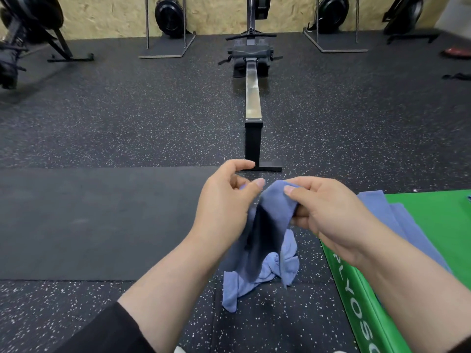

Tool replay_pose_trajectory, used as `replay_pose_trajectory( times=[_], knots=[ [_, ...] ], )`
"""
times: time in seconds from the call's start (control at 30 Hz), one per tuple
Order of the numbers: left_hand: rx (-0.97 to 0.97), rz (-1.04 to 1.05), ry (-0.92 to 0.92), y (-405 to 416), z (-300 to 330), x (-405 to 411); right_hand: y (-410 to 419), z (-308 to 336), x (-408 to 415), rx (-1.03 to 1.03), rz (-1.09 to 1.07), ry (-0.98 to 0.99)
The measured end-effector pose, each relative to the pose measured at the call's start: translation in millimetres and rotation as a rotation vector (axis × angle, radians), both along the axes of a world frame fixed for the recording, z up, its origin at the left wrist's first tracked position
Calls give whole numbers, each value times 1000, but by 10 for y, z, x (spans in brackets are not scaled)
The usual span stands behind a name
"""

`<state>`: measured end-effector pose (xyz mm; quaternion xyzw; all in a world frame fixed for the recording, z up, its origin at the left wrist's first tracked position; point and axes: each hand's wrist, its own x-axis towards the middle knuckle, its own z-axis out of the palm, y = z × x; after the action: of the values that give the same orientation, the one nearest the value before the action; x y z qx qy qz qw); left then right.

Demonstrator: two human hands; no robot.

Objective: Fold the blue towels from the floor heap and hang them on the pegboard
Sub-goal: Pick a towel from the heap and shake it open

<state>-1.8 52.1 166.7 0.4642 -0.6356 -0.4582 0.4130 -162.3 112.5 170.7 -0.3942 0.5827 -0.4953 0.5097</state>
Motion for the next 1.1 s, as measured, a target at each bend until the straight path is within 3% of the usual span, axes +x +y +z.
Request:
replay_pose_trajectory(
  times=[0.13,0.47,0.6,0.83,1.0,1.1],
  knots=[
    [23,-63,-11,113,-17,-120,17,-25,126,-27,-5,-40],
    [36,0,119,165,-6,-132,26,4,131,-37,-26,-92],
    [-2,-2,98,207,-4,-161,25,-6,139,-40,-5,-87],
    [-58,-55,23,259,55,-167,25,53,105,-28,13,-259],
    [76,-157,118,250,66,-148,17,31,65,-45,-23,-138],
    [73,-66,132,164,76,-95,1,0,54,-49,-80,13]
  ],
)
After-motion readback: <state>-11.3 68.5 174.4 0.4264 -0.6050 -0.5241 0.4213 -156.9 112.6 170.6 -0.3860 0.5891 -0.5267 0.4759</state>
